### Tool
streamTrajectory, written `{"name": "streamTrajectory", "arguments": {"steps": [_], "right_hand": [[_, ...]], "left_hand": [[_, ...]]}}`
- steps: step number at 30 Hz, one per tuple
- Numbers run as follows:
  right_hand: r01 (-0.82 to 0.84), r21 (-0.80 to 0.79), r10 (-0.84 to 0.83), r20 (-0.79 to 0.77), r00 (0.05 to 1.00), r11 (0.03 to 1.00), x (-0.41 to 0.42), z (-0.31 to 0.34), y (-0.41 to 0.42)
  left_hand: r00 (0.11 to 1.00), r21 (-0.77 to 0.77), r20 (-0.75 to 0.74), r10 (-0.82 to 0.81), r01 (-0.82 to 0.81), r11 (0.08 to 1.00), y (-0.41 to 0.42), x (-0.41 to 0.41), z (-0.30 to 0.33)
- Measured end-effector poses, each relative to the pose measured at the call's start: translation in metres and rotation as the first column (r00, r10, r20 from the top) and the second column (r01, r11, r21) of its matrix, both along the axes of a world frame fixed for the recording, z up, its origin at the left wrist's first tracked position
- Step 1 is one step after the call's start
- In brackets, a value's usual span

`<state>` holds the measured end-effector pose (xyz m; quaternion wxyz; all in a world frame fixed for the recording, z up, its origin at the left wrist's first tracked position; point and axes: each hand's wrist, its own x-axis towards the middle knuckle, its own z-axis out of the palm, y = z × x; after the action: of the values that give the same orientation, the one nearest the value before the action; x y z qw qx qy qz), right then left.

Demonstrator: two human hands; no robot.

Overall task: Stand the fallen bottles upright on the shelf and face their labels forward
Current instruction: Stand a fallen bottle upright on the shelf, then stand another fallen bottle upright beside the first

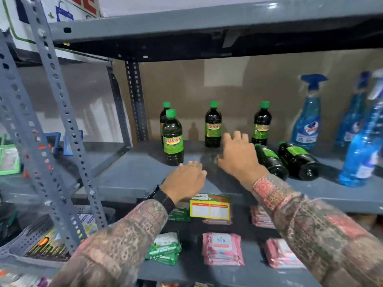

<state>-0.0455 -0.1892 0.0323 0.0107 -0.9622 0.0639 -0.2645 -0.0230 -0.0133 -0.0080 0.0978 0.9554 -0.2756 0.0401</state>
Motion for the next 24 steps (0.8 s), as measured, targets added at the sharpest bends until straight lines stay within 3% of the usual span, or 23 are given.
{"name": "streamTrajectory", "arguments": {"steps": [4,6,8,11,15,17,19,24], "right_hand": [[0.279,-0.122,-0.292,-0.105,0.951,0.953,-0.021,0.01,-0.037],[0.343,-0.119,-0.361,-0.193,0.912,0.932,-0.024,0.012,-0.047],[0.345,-0.011,-0.335,-0.269,0.903,0.939,-0.023,0.012,-0.052],[0.298,0.112,-0.262,-0.258,0.93,0.948,-0.017,0.01,-0.048],[0.17,0.348,-0.067,-0.289,0.955,0.922,0.001,0.01,-0.036],[0.081,0.486,0.036,-0.227,0.973,0.87,0.011,0.007,-0.028],[-0.062,0.611,0.129,-0.066,0.989,0.789,0.019,0.0,-0.021],[-0.394,0.793,0.219,0.328,0.919,0.466,0.029,-0.017,-0.006]], "left_hand": [[1.0,0.048,-0.001,-0.009,0.009,0.999,-0.001,0.013,-0.013],[1.0,0.023,0.013,-0.005,0.004,1.0,0.0,0.016,-0.017],[1.0,-0.003,-0.01,0.01,-0.01,1.0,0.0,0.017,-0.019],[0.999,-0.028,-0.031,0.02,-0.021,0.999,0.001,0.016,-0.02],[0.999,-0.021,-0.034,0.023,-0.024,0.999,0.002,0.014,-0.018],[0.999,-0.015,-0.036,0.025,-0.025,1.0,0.002,0.014,-0.017],[0.999,-0.01,-0.039,0.023,-0.024,1.0,0.002,0.014,-0.017],[0.999,-0.006,-0.031,0.022,-0.022,1.0,0.001,0.014,-0.018]]}}
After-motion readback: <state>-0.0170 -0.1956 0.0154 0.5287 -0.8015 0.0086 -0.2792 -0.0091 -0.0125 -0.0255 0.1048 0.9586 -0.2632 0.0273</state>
